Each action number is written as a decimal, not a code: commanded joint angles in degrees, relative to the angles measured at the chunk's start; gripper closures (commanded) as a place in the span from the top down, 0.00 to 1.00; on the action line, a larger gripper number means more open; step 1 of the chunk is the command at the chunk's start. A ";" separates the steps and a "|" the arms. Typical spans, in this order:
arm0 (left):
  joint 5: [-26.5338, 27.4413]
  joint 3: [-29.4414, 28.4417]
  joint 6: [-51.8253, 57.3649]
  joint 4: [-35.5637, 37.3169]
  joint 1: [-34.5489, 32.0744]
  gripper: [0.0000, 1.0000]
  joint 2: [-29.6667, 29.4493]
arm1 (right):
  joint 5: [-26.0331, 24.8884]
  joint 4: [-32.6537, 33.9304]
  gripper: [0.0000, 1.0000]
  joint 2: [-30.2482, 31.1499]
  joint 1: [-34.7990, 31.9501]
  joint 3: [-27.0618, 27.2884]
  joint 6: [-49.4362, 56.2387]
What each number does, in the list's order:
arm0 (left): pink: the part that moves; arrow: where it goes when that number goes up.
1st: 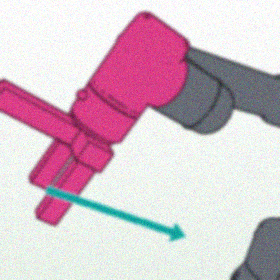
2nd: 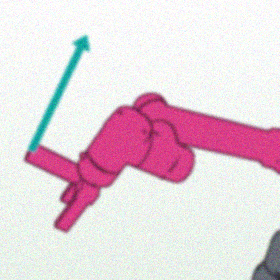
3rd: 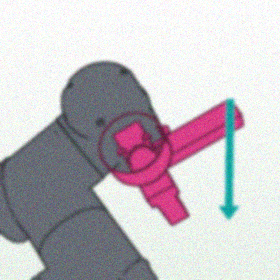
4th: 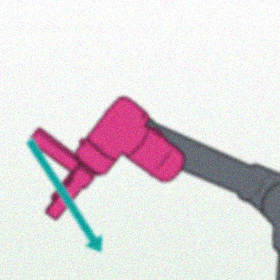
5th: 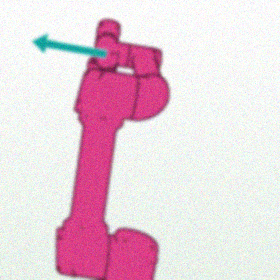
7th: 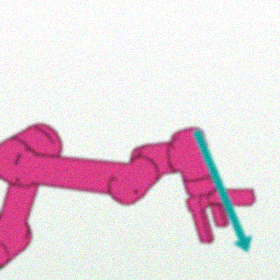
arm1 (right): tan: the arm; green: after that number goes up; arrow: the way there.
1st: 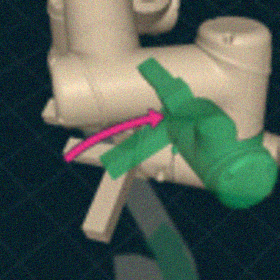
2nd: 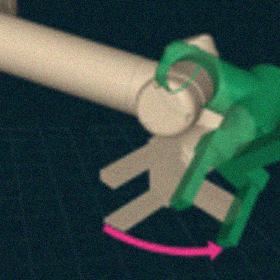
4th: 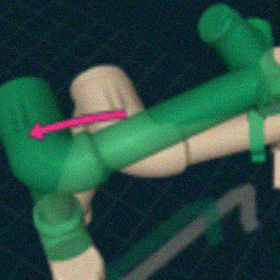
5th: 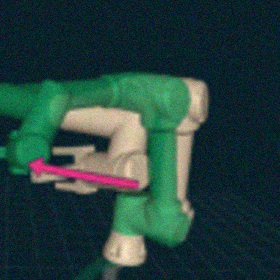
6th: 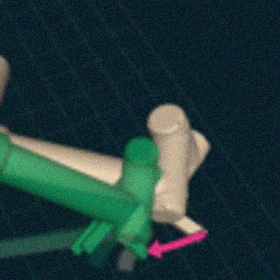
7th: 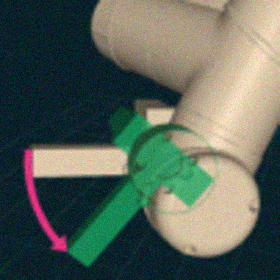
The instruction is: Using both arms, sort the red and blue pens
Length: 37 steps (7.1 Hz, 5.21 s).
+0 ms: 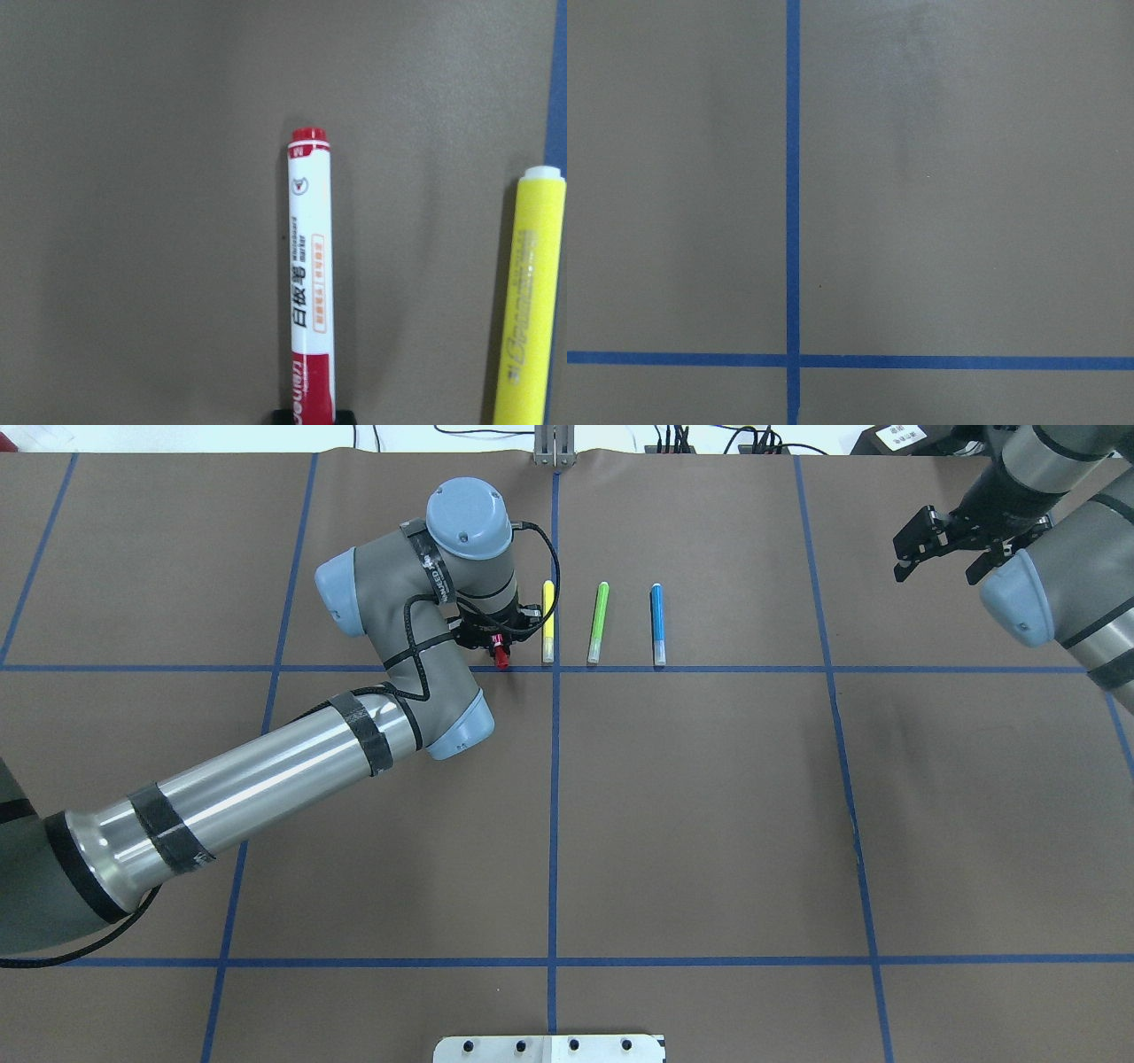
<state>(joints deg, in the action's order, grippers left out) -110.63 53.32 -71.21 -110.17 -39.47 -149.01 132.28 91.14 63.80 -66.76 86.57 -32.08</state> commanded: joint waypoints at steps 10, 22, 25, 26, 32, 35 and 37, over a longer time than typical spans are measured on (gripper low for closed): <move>-6.36 5.48 10.20 5.23 -11.85 0.00 5.83 | -14.22 -13.62 0.98 -14.56 17.09 -12.54 -25.76; -14.18 14.36 15.83 6.20 -15.38 0.00 12.78 | -16.26 -15.73 0.91 -22.05 22.02 -23.20 -19.51; -14.53 14.45 15.83 6.28 -15.38 0.00 12.86 | -16.26 -15.73 0.89 -22.41 23.08 -23.64 -19.51; -14.44 14.45 15.83 6.20 -15.38 0.00 12.86 | -16.26 -15.73 0.85 -22.41 23.34 -23.73 -19.51; -14.44 14.27 15.83 6.20 -15.38 0.00 12.86 | -16.26 -15.73 0.55 -22.76 23.52 -24.87 -19.51; -14.44 14.36 15.83 6.20 -15.38 0.00 12.86 | -16.26 -15.73 0.25 -22.85 23.52 -24.96 -19.60; -14.44 14.27 15.83 6.20 -15.38 0.00 12.86 | -16.17 -15.82 0.00 -22.93 23.43 -24.87 -19.69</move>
<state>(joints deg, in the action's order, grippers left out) -125.07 67.62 -55.37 -103.97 -54.84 -136.14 116.03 75.35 40.94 -43.26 61.67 -51.70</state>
